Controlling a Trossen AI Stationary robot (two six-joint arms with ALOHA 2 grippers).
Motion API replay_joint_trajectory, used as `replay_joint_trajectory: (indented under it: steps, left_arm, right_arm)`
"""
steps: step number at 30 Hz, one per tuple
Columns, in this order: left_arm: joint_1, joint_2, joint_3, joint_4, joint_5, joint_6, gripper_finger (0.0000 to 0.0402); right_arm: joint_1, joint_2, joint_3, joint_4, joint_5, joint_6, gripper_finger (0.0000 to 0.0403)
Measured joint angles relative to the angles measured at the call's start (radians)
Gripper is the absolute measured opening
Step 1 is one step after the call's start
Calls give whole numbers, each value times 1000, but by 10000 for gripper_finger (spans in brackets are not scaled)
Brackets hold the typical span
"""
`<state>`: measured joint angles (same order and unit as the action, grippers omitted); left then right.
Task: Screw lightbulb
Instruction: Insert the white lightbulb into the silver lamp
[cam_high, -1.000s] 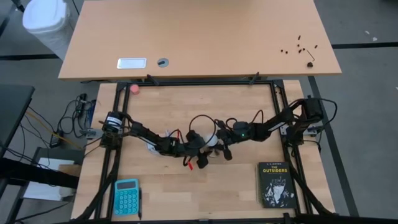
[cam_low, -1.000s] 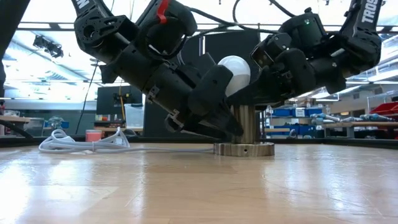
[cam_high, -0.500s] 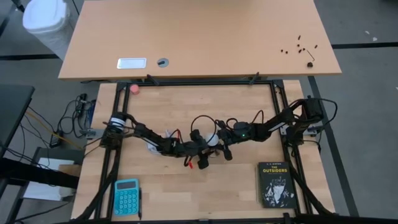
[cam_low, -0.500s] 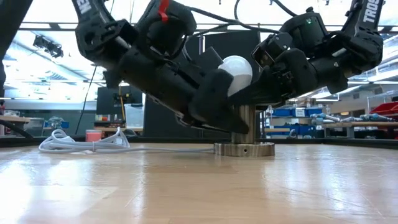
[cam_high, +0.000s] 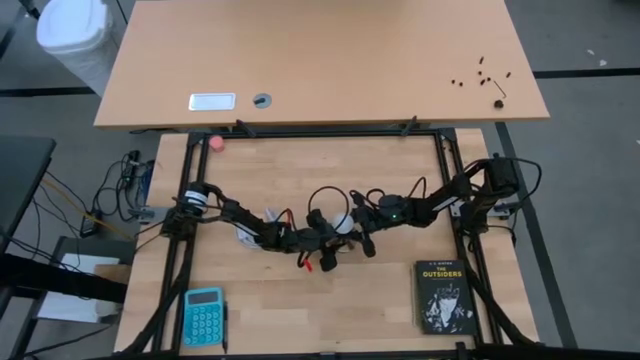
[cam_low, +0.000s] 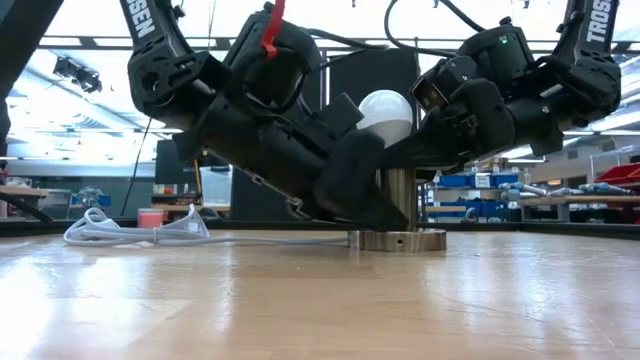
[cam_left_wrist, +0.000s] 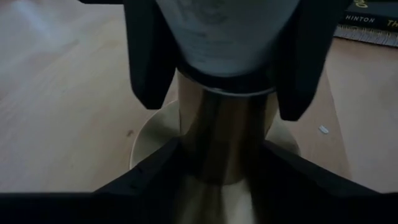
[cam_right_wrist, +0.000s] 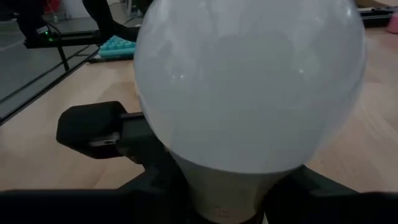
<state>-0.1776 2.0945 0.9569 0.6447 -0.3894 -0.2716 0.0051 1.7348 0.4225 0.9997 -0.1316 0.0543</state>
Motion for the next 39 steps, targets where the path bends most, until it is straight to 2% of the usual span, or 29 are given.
replay_joint_trajectory:
  steps: [5,13,20,24,27,32,35,39]
  left_arm:
    - [0,0,-1,-8,-14,-40,213]
    - [0,0,-2,-10,-26,-50,213]
    - [0,1,-2,-8,-28,-51,213]
    - [0,1,-2,-8,-29,-51,213]
    - [0,1,-3,-8,-32,-51,212]
    - [0,1,-3,-7,-33,-51,212]
    - [-2,1,-3,-6,-32,-51,212]
    - [-2,1,-3,-3,-26,-51,212]
  right_arm:
    - [11,0,0,-2,51,32,165]
    - [95,-1,0,-8,249,106,165]
    - [183,0,13,-40,479,219,165]
    - [234,0,65,-144,636,277,165]
    - [259,0,101,-196,701,273,165]
    - [271,1,110,-200,703,211,167]
    - [266,0,110,-195,622,148,182]
    - [243,0,106,-199,516,108,232]
